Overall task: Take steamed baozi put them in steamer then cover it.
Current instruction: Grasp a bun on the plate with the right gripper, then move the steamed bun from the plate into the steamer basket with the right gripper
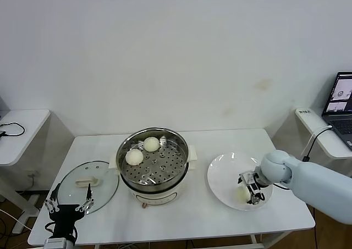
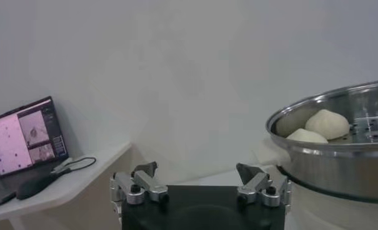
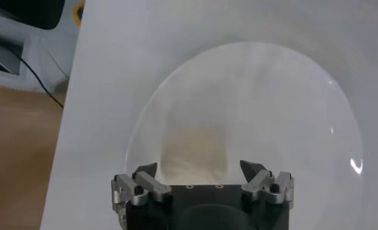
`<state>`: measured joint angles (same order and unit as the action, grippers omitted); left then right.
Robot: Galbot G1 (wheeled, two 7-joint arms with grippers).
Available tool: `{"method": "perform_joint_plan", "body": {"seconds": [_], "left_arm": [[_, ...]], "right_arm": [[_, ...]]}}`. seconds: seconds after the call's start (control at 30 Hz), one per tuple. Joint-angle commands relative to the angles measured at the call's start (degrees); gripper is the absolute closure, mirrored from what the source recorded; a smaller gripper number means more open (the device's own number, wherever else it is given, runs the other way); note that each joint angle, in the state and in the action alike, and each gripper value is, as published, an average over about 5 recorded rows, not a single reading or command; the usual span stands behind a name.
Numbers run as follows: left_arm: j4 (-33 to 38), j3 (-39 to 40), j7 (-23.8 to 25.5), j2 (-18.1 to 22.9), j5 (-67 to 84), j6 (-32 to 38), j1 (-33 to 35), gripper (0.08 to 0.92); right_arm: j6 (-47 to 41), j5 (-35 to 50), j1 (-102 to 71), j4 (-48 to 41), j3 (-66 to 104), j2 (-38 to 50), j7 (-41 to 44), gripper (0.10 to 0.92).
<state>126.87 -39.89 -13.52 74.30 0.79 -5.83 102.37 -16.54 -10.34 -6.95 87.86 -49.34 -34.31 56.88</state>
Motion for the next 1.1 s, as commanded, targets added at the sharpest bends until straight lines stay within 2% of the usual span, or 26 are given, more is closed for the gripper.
{"method": "perform_joint_plan", "body": {"seconds": [0.03,0.33,0.8,1.1], "left_arm": [[-0.01,0.04,-0.02,0.03,0.03,0.0,-0.01,0.177],[0.02,-0.06,-0.01,0.06,0.09,0.01,-0.04,0.177],[0.67,0.33,0.05,-0.23,0.28,-0.04,-0.33,0.177],[1.25,0.33,0.07,-0.56,0.4,-0.05,-0.24,0.177]], "right_arm": [[-0.13,-0.45,-1.01,-1.33,0.68,-1.16,0.2,0.314],[-0.01,0.93,2.7,-1.65,0.9,-0.86,2.51,0.433],[-0.85,12.52,23.91,3.95,-4.53,2.42,4.73,0.415],[-1.33,19.81,42.39,1.02,-13.38,-8.08,4.42,0.406]]}}
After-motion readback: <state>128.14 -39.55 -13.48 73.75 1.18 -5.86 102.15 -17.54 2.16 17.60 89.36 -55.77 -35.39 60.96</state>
